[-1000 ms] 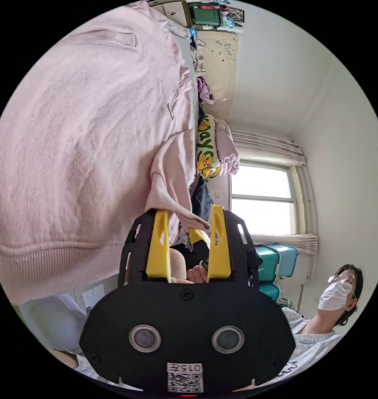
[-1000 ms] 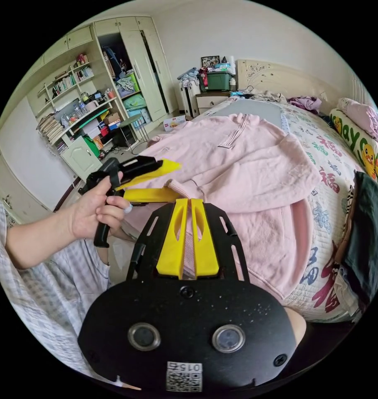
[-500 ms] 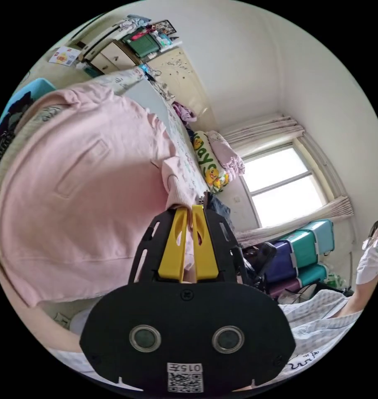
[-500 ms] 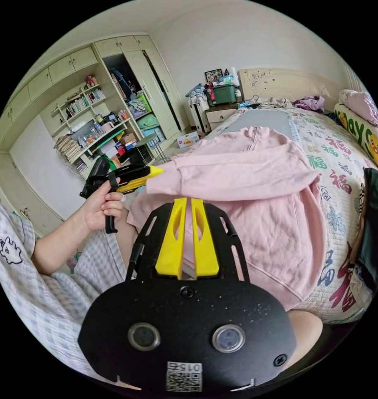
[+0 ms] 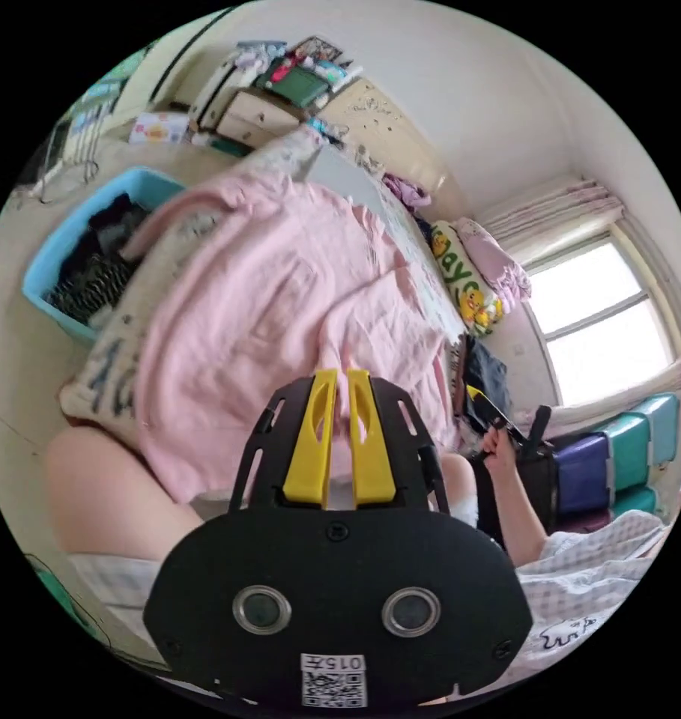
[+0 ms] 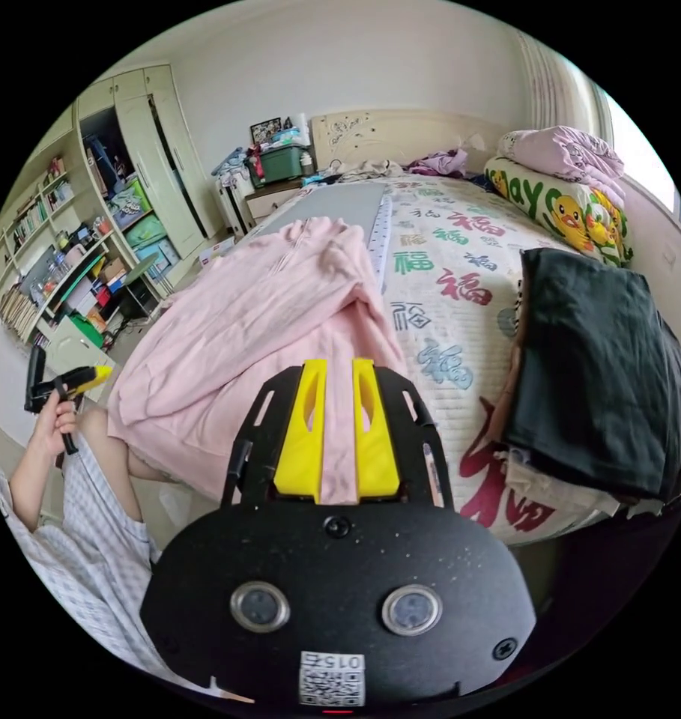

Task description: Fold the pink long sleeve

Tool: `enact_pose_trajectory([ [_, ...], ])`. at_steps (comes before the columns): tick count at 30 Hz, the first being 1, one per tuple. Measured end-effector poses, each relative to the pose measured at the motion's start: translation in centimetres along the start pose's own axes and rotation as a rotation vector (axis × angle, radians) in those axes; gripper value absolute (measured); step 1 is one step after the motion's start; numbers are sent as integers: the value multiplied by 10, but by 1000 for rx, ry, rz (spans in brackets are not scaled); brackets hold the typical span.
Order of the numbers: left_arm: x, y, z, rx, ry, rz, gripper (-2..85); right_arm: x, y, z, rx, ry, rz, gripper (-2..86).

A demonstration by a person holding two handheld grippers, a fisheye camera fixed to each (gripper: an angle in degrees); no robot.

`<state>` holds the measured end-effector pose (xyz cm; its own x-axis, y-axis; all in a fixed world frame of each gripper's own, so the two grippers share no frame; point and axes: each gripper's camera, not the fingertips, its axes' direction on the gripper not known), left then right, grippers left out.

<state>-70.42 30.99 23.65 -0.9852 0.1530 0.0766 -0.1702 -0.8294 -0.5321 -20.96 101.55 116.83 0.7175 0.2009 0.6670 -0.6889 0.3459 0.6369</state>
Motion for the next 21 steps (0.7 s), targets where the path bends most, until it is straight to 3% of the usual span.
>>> enact_pose_trajectory([
  [3, 55, -53, -24, 136, -110, 162, 61, 21, -29, 18, -2, 26, -2, 80],
  [5, 81, -106, -3, 82, -16, 220, 78, 26, -48, 35, -14, 44, -28, 86],
  [10, 169, -247, 137, -70, 111, 327, 109, 21, -99, 97, -103, 65, -105, 107],
  [13, 206, -304, 231, -189, 176, 275, 129, 15, -119, 118, -96, 131, -138, 97],
  [18, 244, -354, 349, -305, 125, 209, 130, 23, -140, 134, -61, 82, -144, 22],
  [21, 270, -374, 401, -410, 111, 238, 76, 40, -139, 134, -15, 46, -58, 1],
])
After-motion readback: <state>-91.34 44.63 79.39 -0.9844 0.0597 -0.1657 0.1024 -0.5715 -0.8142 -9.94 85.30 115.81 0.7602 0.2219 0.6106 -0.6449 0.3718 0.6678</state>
